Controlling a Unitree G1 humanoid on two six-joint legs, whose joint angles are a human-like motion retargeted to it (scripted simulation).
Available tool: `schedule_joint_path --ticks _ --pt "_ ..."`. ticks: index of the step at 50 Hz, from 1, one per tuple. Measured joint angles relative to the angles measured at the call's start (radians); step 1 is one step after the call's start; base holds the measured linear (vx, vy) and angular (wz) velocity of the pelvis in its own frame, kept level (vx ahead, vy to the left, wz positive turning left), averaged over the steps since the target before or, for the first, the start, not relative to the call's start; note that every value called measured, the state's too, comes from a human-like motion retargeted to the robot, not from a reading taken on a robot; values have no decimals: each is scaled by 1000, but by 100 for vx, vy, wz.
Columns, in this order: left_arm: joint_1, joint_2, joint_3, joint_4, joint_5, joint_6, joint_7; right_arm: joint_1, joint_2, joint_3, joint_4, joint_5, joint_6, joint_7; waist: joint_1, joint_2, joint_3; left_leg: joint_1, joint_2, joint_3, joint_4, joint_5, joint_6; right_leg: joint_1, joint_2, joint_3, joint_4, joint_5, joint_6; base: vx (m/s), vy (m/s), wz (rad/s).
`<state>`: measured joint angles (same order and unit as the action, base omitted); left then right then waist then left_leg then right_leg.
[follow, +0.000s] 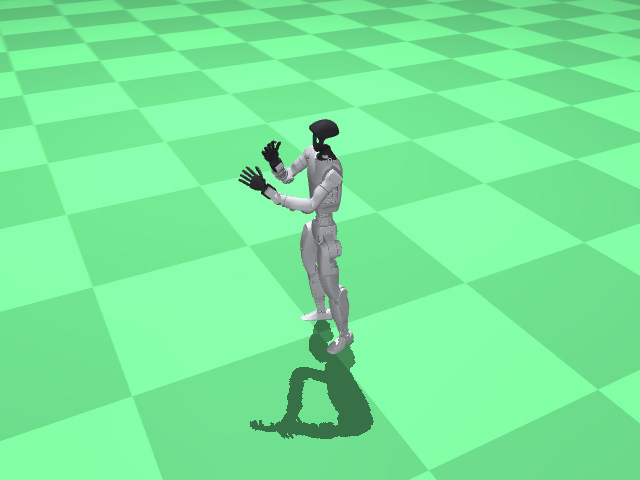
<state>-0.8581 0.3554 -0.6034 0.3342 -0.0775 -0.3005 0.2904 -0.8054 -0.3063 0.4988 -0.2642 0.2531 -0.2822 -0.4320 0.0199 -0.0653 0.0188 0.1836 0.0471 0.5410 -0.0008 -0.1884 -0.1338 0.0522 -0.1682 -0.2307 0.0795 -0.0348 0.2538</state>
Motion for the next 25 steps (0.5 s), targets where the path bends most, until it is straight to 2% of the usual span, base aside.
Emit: schedule_joint_path --ticks 2,4,10,13,16,18,20,23,25 --pt "-3 -2 -3 5 19 7 1 -9 4 12 119 -78 36 -4 -1 3 1 1 1 2 0 0 -2 0 1 1 0 1 0 0 0 0" --pt "0 0 -4 2 37 -6 6 -13 9 -10 76 -146 11 -47 -2 4 -1 -1 0 2 -1 0 -2 -2 1 1 -1 2 4 0 0 0" --pt "23 2 0 4 27 -43 -39 -145 33 -166 -385 -208 -111 -59 -7 -4 -9 -15 -5 -5 -4 6 7 -10 -3 -4 -7 5 8 0 0 0" --pt "16 4 -9 22 16 -57 -44 -220 42 -219 -572 -248 -153 -129 -3 -13 -13 -21 -6 -8 -4 8 8 -14 -5 -6 -9 4 8 0 0 0" --pt "9 5 -12 23 8 -81 -9 -203 36 -219 -648 -284 -186 -225 3 -20 -11 -24 -5 -9 -3 9 5 -16 -4 -7 -9 3 8 0 0 0" --pt "6 3 -9 18 10 -84 7 -127 12 -181 -601 -265 -185 -233 7 -22 -5 -22 -4 -9 -2 8 2 -15 -3 -7 -7 3 8 0 0 0" --pt "7 -3 -4 11 15 -64 -1 -25 -16 -119 -462 -170 -153 -148 10 -21 1 -17 -4 -8 -1 6 1 -11 -4 -6 -5 2 8 0 0 0" --pt "7 -5 2 6 12 -14 -18 60 -34 -44 -128 -3 -35 26 11 -14 8 -9 -1 -4 -2 5 -1 -7 -1 -3 -2 3 2 0 0 0" --pt "3 -2 0 5 7 2 -8 72 -18 -18 33 45 2 44 10 -10 12 -5 1 -1 -2 4 -2 -6 1 -1 0 4 0 0 0 0"
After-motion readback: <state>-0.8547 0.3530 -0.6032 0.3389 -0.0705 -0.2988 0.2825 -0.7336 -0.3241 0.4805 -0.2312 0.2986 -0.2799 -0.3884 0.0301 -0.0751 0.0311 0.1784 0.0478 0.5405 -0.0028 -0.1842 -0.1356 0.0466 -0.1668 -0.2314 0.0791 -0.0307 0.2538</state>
